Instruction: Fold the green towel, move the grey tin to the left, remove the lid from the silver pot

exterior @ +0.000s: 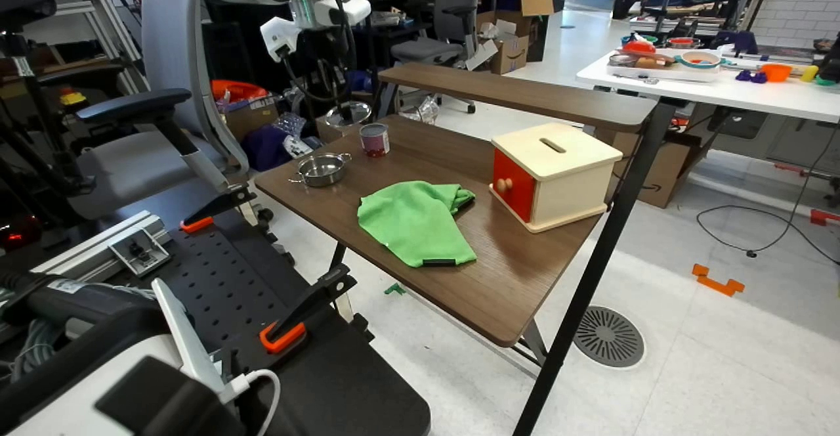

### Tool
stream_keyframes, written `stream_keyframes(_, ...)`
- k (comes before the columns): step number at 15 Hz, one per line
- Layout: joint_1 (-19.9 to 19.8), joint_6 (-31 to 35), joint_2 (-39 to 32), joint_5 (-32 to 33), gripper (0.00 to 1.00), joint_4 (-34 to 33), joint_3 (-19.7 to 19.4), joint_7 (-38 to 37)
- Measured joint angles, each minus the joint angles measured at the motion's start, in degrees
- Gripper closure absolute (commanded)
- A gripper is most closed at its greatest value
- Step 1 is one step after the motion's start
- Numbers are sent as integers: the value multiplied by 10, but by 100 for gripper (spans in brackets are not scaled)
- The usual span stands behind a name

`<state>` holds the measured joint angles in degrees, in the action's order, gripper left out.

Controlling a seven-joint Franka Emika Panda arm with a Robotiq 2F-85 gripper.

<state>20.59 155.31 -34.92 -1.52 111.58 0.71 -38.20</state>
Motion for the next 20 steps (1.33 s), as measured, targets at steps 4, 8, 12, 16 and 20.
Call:
stream_keyframes(4,-32,-7,-7,-18,95,-43,-7,0)
stream_keyframes(8,-54,-29,-36,-32,95,-105,-16,-1)
stream_keyframes(12,-64,-56,-81,-34,95,-163,-33,-8)
stream_keyframes(16,-70,-72,-132,-34,95,-209,-50,-20)
stream_keyframes(20,-71,-85,-175,-34,95,-242,-55,-31)
